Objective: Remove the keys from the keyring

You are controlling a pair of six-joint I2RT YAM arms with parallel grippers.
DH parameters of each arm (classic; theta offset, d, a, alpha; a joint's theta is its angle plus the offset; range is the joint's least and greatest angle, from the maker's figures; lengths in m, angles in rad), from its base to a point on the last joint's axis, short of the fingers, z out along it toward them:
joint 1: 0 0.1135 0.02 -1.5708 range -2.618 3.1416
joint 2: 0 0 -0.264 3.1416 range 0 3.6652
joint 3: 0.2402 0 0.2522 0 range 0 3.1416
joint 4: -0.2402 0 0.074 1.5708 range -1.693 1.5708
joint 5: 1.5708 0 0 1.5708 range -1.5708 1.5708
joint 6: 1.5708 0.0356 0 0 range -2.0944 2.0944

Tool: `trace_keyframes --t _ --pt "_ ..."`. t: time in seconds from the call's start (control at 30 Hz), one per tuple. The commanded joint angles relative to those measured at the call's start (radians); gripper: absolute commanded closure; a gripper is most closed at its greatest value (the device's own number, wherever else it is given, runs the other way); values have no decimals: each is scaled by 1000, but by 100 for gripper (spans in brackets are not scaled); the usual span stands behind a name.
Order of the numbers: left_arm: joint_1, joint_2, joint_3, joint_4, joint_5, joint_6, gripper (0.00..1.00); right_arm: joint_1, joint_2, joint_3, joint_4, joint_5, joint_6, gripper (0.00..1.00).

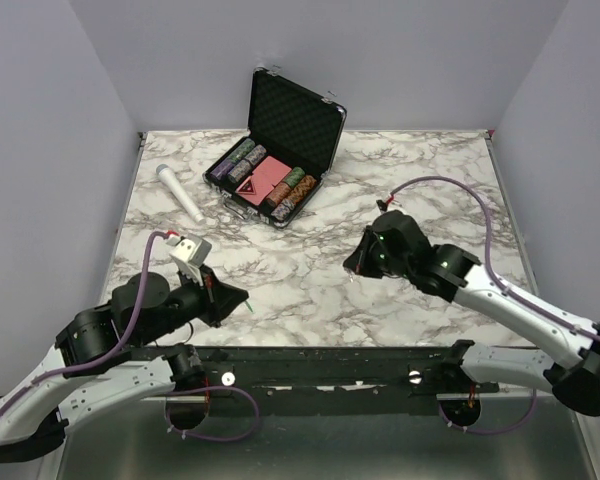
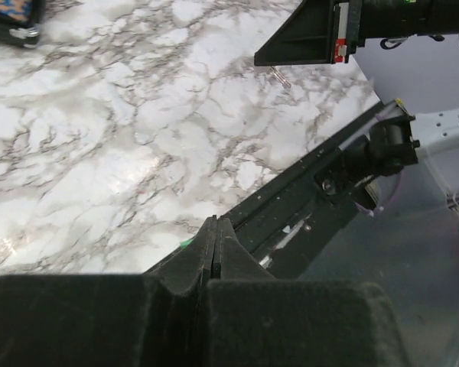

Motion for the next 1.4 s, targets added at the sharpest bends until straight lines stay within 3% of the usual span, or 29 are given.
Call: trace_keyframes --t 0.0,0.13,0.27,0.37,0.5,0.67,0.83,0.93,0.97,1.37 --pt "-6 -124 -67 -37 -165 -32 100 -42 128 -23 148 -2 -36 99" --pt "-6 -189 -99 -49 -189 -40 100 -80 259 -40 256 -83 -59 99" --pt "-6 -233 -121 -75 -194 -52 100 -109 366 -37 334 -174 -67 86" --pt "-6 -271 -135 -93 -202 -73 100 -123 431 -15 346 -185 -79 72" --pt "-6 -314 -145 -118 -226 -110 100 -134 464 6 348 -217 -95 39" --pt "-6 -315 -153 -109 -228 -121 100 -134 396 -9 293 -182 -101 27" --pt "-6 -226 -156 -58 -205 -112 100 -134 278 -17 180 -114 -115 25" --pt "-6 -117 -156 -23 -193 -107 100 -134 184 -18 117 -79 -116 24" --pt "-6 -80 -156 -11 -190 -104 100 -134 149 -12 89 -71 -119 19" --pt "31 421 -112 246 -148 6 100 -134 -112 28 -124 -40 -89 17"
